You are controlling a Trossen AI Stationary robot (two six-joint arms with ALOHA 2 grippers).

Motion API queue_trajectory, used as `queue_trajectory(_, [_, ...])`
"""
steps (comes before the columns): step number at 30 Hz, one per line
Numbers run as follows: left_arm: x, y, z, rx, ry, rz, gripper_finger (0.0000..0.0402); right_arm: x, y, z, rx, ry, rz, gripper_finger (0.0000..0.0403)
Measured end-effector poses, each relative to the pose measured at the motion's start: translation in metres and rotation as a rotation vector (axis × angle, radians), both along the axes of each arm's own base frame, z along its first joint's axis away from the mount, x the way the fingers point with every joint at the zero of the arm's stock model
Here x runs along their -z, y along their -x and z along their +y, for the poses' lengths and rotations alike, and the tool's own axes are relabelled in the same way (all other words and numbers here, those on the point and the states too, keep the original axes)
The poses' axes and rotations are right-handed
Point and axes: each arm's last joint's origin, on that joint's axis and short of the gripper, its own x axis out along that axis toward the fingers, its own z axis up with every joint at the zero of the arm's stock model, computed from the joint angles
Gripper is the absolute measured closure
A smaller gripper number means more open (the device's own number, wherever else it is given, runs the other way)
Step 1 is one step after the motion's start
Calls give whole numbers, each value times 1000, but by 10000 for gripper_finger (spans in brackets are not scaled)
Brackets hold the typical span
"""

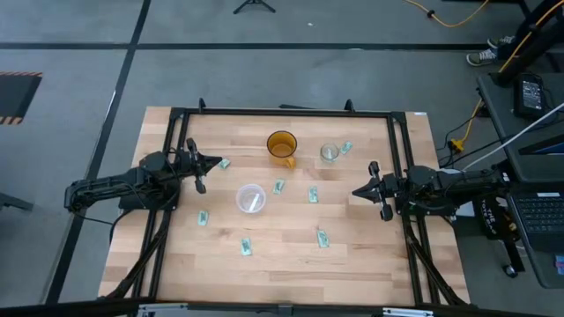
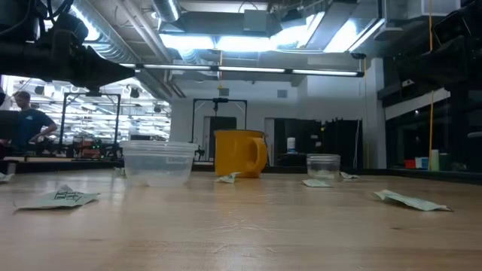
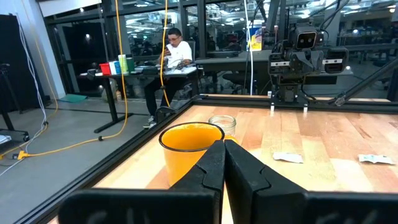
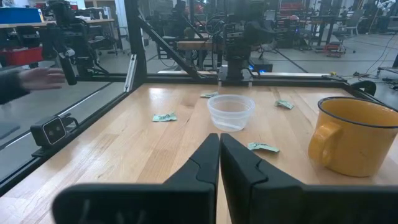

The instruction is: Pick and place Stevia / Truvia into bins

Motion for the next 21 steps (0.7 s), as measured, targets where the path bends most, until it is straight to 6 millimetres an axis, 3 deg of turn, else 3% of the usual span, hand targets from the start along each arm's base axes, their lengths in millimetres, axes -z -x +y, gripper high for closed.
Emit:
queue_trajectory(9, [0, 0, 0, 0, 0, 0, 398, 0, 0, 0, 2, -3, 1, 384])
queue_trajectory(21, [0, 0, 0, -1, 4, -3, 398, -2, -1, -5, 161, -43, -21, 399])
